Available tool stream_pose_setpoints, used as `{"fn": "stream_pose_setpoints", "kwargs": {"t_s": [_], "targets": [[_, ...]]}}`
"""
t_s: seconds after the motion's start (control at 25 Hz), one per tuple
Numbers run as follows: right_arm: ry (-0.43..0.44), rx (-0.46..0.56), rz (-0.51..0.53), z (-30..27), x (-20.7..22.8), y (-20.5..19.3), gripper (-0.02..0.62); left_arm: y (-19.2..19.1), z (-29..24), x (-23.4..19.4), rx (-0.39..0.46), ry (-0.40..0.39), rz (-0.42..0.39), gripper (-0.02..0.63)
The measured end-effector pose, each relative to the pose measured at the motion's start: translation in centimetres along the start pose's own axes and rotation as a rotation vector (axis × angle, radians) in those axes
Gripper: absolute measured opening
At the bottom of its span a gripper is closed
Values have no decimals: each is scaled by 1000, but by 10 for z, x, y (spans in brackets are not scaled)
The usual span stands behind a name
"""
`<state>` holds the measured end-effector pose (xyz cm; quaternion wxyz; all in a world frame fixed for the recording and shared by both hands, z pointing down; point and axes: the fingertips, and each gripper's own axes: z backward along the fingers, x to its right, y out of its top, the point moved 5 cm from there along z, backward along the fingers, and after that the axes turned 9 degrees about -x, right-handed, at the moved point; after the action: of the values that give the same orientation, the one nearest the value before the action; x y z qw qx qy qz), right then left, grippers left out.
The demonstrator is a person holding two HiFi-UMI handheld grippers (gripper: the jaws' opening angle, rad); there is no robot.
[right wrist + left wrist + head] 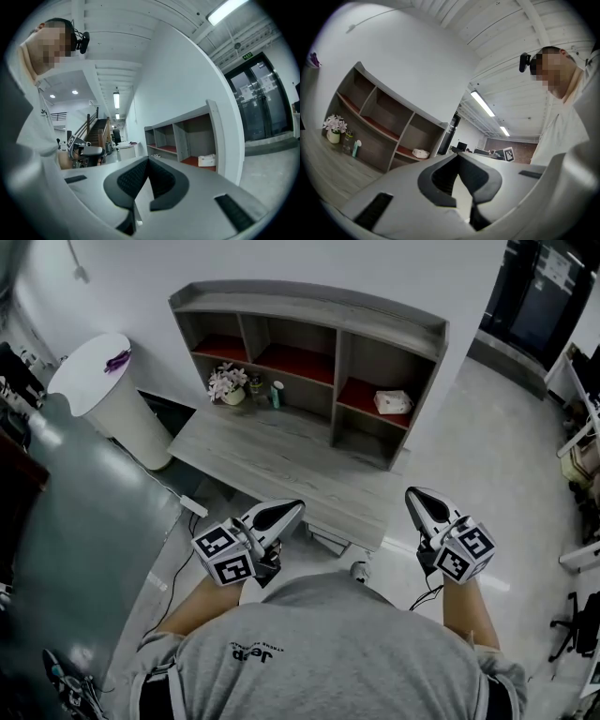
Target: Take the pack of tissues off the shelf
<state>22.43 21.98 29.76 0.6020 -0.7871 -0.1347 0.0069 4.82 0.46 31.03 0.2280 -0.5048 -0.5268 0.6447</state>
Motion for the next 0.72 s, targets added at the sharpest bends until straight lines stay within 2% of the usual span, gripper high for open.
{"fn": "stream_pose_setpoints", "kwargs": {"t_s": [0.16, 0.32, 0.52, 0.72], "targets": [[69, -8, 60, -27, 50, 14, 12, 13, -44, -13, 34, 61, -3, 12], [98, -22, 101, -53, 106, 25, 12, 25, -95, -21, 46, 103, -25, 12], [92, -71, 182, -90, 159, 28, 12, 35, -153, -41, 37, 162, -56, 12], [45, -131, 276, -130, 186, 23, 29, 40, -187, -61, 10, 189, -72, 12]]}}
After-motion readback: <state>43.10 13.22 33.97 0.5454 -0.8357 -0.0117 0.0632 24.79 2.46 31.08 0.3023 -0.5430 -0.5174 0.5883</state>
